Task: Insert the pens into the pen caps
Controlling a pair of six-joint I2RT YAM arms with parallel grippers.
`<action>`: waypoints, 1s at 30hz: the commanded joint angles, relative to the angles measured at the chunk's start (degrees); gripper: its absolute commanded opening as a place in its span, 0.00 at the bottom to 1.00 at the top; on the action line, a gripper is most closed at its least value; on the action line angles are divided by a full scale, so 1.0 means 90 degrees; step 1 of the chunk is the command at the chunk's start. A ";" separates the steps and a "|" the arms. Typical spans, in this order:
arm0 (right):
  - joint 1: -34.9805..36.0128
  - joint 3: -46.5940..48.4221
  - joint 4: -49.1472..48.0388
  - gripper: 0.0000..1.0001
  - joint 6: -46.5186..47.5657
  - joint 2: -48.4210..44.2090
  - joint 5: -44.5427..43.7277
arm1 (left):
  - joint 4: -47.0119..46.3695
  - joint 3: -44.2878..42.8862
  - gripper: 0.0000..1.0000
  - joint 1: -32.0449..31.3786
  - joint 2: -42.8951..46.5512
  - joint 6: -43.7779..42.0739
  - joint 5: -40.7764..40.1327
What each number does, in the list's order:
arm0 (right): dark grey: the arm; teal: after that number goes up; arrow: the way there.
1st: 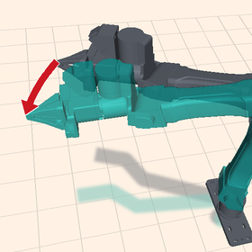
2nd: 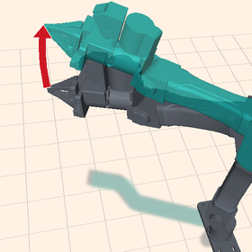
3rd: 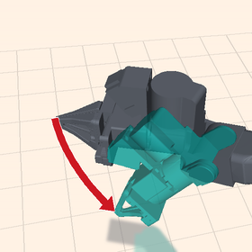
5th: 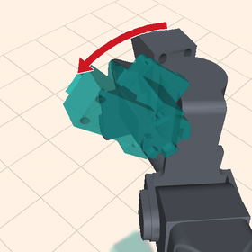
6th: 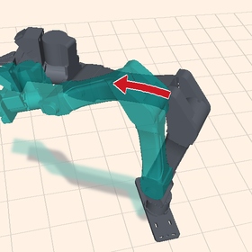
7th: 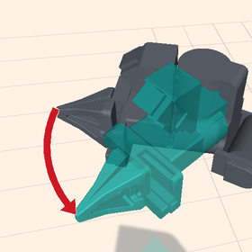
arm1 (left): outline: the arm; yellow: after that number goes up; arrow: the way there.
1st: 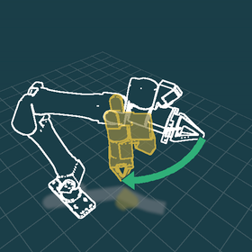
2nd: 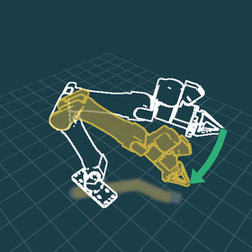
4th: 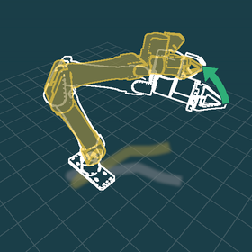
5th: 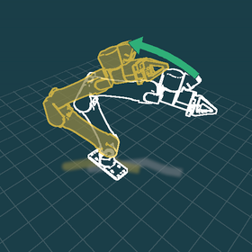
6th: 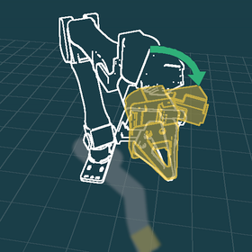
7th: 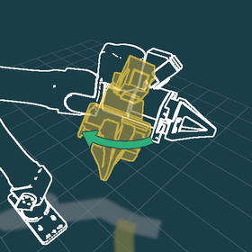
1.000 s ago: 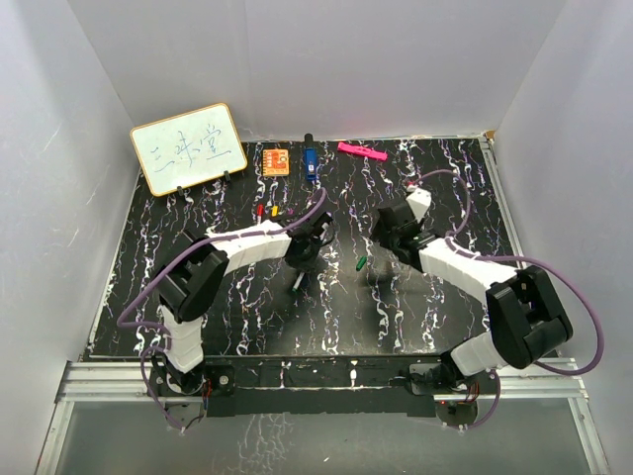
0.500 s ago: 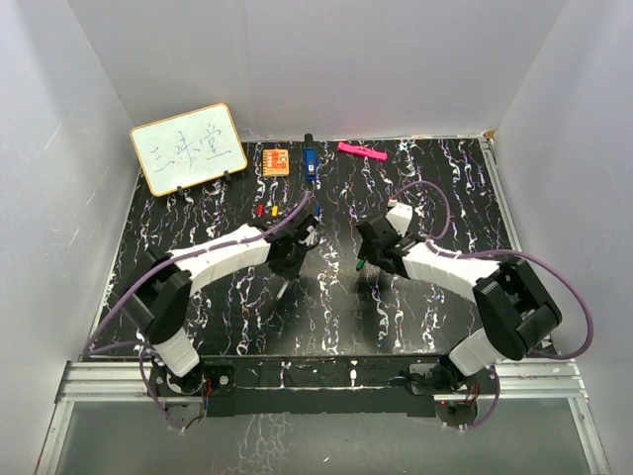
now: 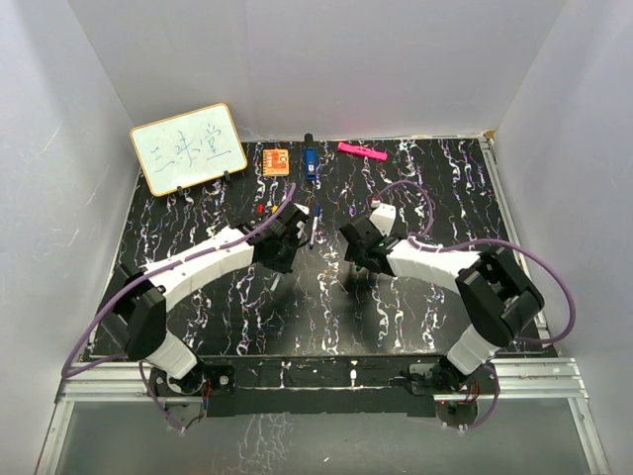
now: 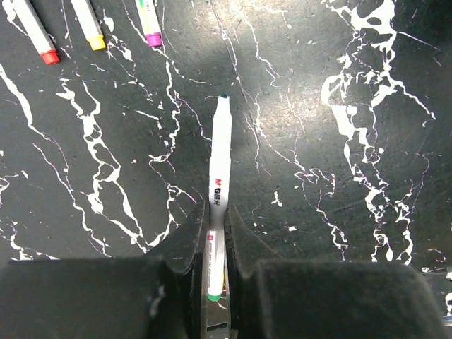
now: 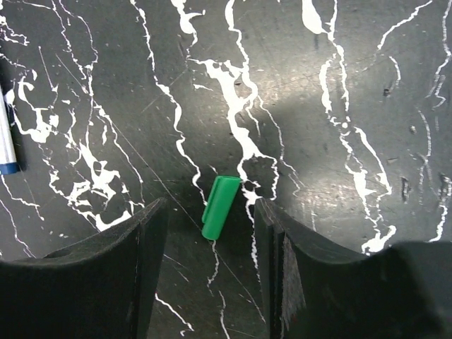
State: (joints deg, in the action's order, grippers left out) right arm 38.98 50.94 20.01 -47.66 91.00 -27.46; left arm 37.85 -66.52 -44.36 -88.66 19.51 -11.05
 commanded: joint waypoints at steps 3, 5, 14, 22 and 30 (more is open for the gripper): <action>0.0090 0.0460 0.0094 0.48 -0.0306 0.0364 -0.0219 | 0.0123 0.0091 0.00 0.0036 0.0402 0.0013 -0.0225; 0.0092 0.0495 0.0154 0.48 -0.0355 0.0474 -0.0203 | 0.0146 0.0101 0.00 0.0051 0.0419 0.0001 -0.0253; 0.0091 0.0617 0.0349 0.40 -0.0525 0.0869 -0.0010 | 0.0050 0.0245 0.00 0.0174 0.0625 -0.0063 -0.0251; 0.0096 0.0733 0.0683 0.16 -0.0496 0.1321 0.0408 | -0.0010 0.0254 0.00 0.0347 0.0705 -0.0133 -0.0127; 0.0248 0.0601 0.1212 0.00 -0.0210 0.1797 0.0681 | -0.0091 0.0184 0.00 0.0496 0.0750 -0.0190 0.0000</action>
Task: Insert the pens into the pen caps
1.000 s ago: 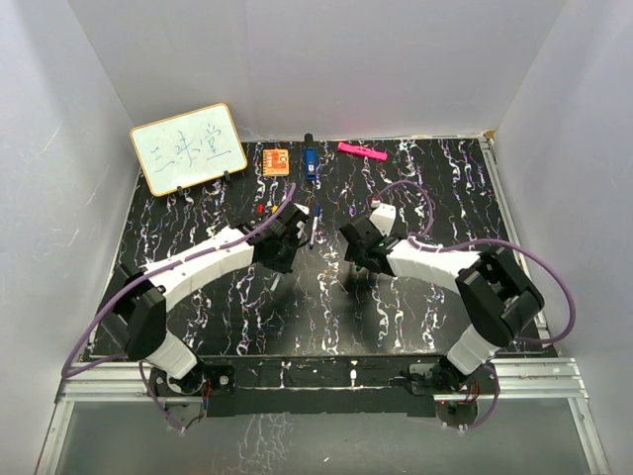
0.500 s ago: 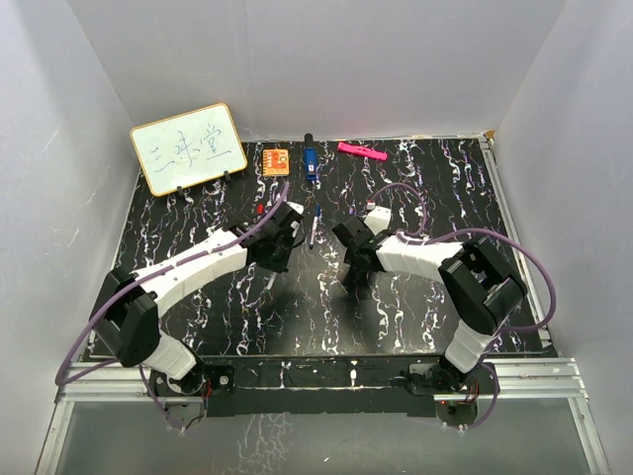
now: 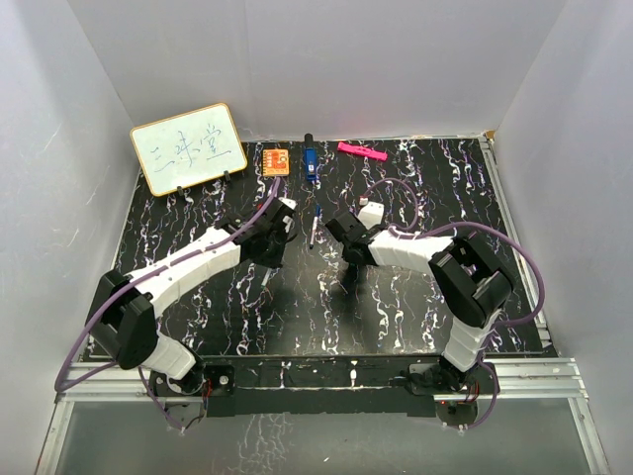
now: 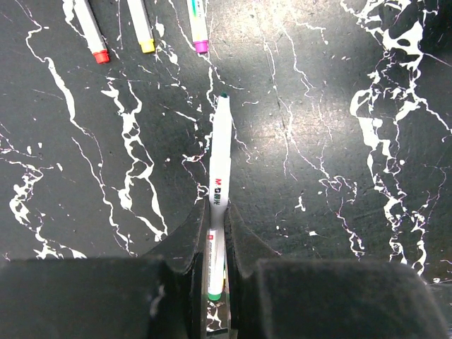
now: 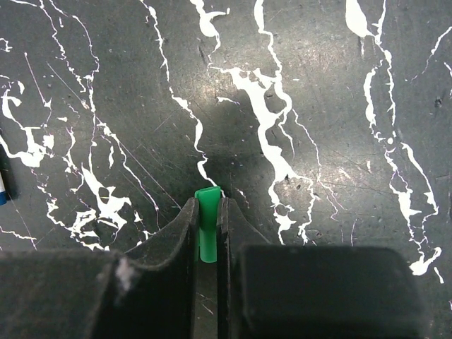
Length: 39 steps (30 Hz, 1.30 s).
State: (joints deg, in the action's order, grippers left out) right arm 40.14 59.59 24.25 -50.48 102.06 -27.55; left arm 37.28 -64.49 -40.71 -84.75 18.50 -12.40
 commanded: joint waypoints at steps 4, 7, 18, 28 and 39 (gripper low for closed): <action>0.0124 -0.0557 0.0659 0.00 0.0149 0.0493 0.0802 | -0.0082 -0.0013 0.00 0.0148 0.0307 -0.0100 0.0320; 0.0122 -0.0492 0.0556 0.00 0.0159 0.0366 0.0756 | -0.0133 -0.0012 0.00 0.0175 0.0264 -0.0131 0.0452; 0.0054 0.0239 -0.1045 0.00 0.1209 -0.1048 0.0038 | -0.0917 0.0456 0.00 0.0177 0.0661 0.0025 0.0927; -0.0073 -0.1558 -0.4645 0.00 0.2014 -0.2965 0.0544 | -0.3658 0.1876 0.00 0.0169 0.1855 0.0214 0.2275; -0.0085 -0.2761 -0.7141 0.00 0.2613 -0.4075 0.2034 | -0.6844 0.3045 0.00 0.0158 0.1962 0.0810 0.3942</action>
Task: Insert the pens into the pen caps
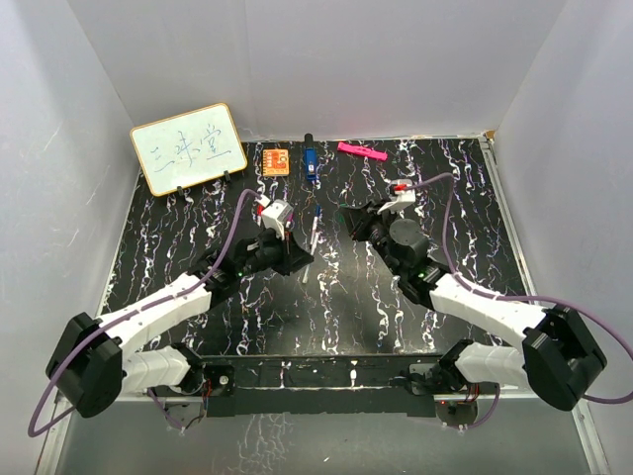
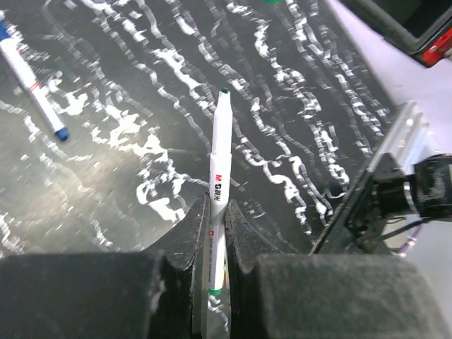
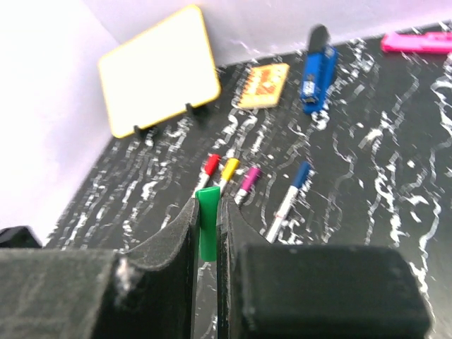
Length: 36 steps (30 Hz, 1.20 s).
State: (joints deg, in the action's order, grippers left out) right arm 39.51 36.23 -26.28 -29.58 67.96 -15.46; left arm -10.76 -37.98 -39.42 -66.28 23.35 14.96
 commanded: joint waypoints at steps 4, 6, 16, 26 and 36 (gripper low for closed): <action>-0.0017 -0.0450 -0.2221 0.00 0.0222 -0.0446 0.1097 | -0.2831 0.0469 0.00 0.0015 -0.0158 0.0774 0.1203; -0.0016 -0.0611 -0.2577 0.00 0.0149 -0.0525 0.1236 | -0.3223 0.0565 0.00 0.0015 -0.0227 0.0976 0.1227; -0.0013 -0.0881 -0.3519 0.00 -0.0142 -0.0441 0.1498 | -0.4189 0.0652 0.00 0.0015 -0.0481 0.1392 0.1356; 0.0013 -0.0891 -0.3652 0.00 -0.0268 -0.0307 0.1544 | -0.4261 0.0587 0.00 0.0015 -0.0516 0.1508 0.1408; 0.0043 -0.0861 -0.3637 0.00 -0.0238 -0.0240 0.1530 | -0.4176 0.0503 0.00 0.0015 -0.0556 0.1510 0.1497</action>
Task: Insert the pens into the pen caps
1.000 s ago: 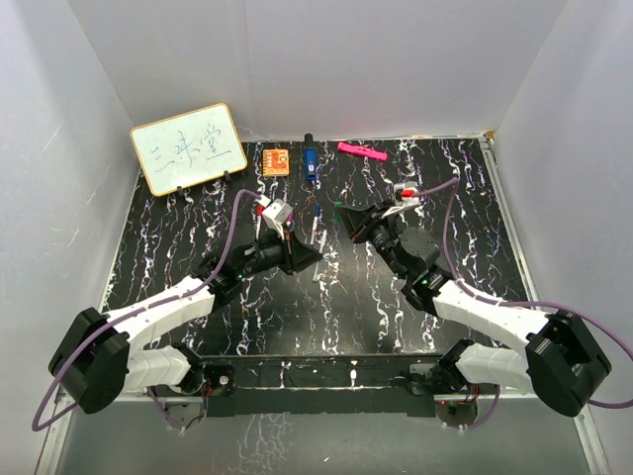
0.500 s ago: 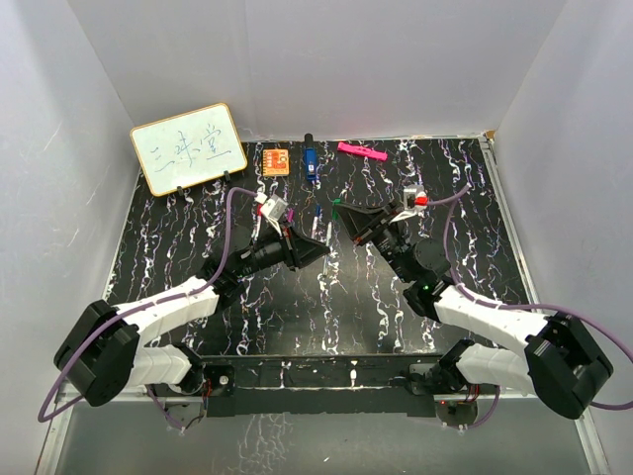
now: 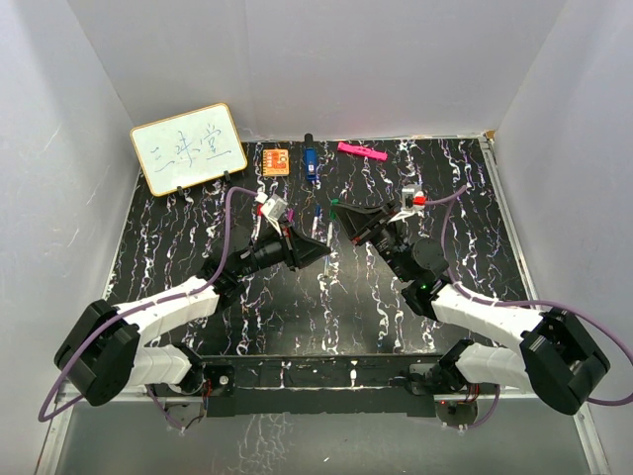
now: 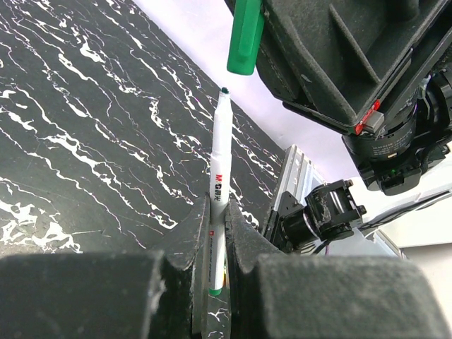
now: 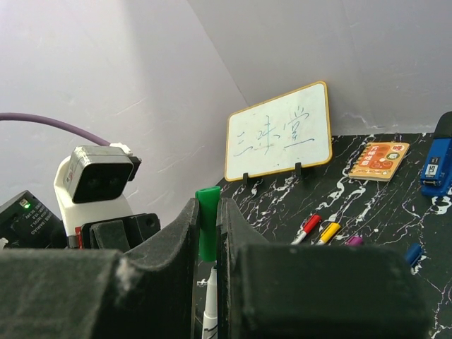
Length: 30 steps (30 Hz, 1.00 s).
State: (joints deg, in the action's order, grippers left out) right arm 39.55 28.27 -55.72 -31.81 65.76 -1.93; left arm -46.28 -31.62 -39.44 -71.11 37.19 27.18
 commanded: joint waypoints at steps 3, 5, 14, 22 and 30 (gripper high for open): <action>0.0057 0.0004 -0.0335 0.00 0.0020 0.0012 0.0014 | -0.0215 -0.0183 0.00 0.0017 0.0008 -0.0035 0.0098; 0.0059 -0.0006 -0.0322 0.00 0.0009 0.0015 0.0016 | -0.0196 -0.0192 0.00 0.0017 0.0017 -0.0053 0.0095; 0.0117 -0.0055 -0.0240 0.00 -0.0020 0.0018 0.0040 | -0.0102 -0.0211 0.00 0.0017 0.0061 -0.0118 0.0013; 0.0141 -0.0074 -0.0215 0.00 0.0007 0.0016 0.0044 | -0.0129 -0.0232 0.00 0.0018 0.0064 -0.0108 0.0027; 0.0146 -0.0085 -0.0186 0.00 0.0073 -0.0026 -0.0034 | -0.0112 -0.0192 0.00 0.0017 0.0177 -0.0099 0.0045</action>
State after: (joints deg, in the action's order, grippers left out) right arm 40.51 28.23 -55.55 -31.81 66.06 -1.76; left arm -45.82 -31.64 -39.44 -71.29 37.08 27.24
